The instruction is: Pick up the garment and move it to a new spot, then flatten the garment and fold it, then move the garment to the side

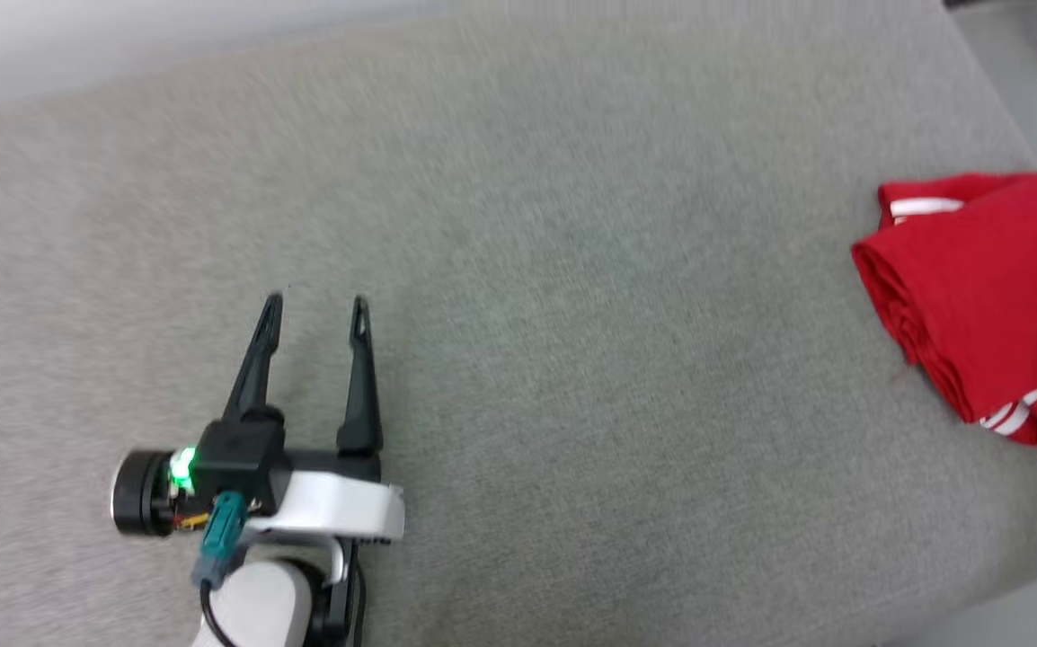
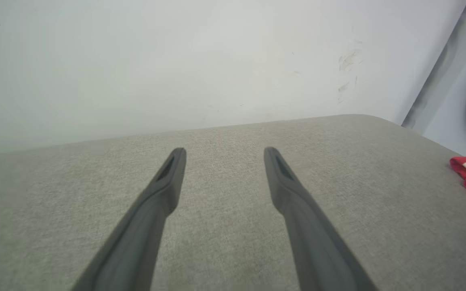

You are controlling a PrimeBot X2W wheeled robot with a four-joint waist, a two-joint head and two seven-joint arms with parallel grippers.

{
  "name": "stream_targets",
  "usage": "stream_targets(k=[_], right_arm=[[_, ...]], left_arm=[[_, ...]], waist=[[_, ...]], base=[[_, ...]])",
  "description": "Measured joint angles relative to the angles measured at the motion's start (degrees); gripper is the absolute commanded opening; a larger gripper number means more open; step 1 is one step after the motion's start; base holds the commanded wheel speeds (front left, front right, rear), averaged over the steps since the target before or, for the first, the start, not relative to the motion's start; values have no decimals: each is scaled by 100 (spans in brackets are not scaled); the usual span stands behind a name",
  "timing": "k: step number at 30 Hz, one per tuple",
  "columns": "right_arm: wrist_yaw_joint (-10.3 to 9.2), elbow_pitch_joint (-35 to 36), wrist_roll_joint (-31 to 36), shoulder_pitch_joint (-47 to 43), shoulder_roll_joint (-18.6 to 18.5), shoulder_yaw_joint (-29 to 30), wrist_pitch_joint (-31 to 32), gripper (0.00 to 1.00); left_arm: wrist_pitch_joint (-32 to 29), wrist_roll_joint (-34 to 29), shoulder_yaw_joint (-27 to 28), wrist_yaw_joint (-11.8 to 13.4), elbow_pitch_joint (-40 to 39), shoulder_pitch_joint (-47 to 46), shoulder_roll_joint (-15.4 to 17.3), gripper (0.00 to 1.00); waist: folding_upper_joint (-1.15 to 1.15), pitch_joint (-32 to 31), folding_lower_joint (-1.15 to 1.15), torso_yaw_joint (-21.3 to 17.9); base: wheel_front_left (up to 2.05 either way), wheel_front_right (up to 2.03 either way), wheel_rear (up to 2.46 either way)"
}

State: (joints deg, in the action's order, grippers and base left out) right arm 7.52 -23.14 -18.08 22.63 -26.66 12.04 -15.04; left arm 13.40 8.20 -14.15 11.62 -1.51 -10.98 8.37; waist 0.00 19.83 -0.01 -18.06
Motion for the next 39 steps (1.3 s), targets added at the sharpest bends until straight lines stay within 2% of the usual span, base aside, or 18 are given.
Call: stream_targets(k=[14,21,26,39], right_arm=[[0,1519,245,-1605,1074,-728,97,100],[0,2138,328,-2194,1547,-1033,411,100],[-1,2502,458,-2716,1853,-1099,632,100],[-1,2914,657,-3241,2051,-1126,854,100]], left_arm=[[149,471,457,48,407,876,-40,100],[152,561,761,48,427,1339,27,100],[155,611,866,-56,424,1706,63,100],[159,569,936,-190,464,2063,116,100]], waist=[[0,-1215,0,624],[0,-1648,0,949],[0,-1965,0,1107],[0,-2205,1,1224]], base=[[0,0,0],[0,0,0],[0,0,0],[0,0,0]])
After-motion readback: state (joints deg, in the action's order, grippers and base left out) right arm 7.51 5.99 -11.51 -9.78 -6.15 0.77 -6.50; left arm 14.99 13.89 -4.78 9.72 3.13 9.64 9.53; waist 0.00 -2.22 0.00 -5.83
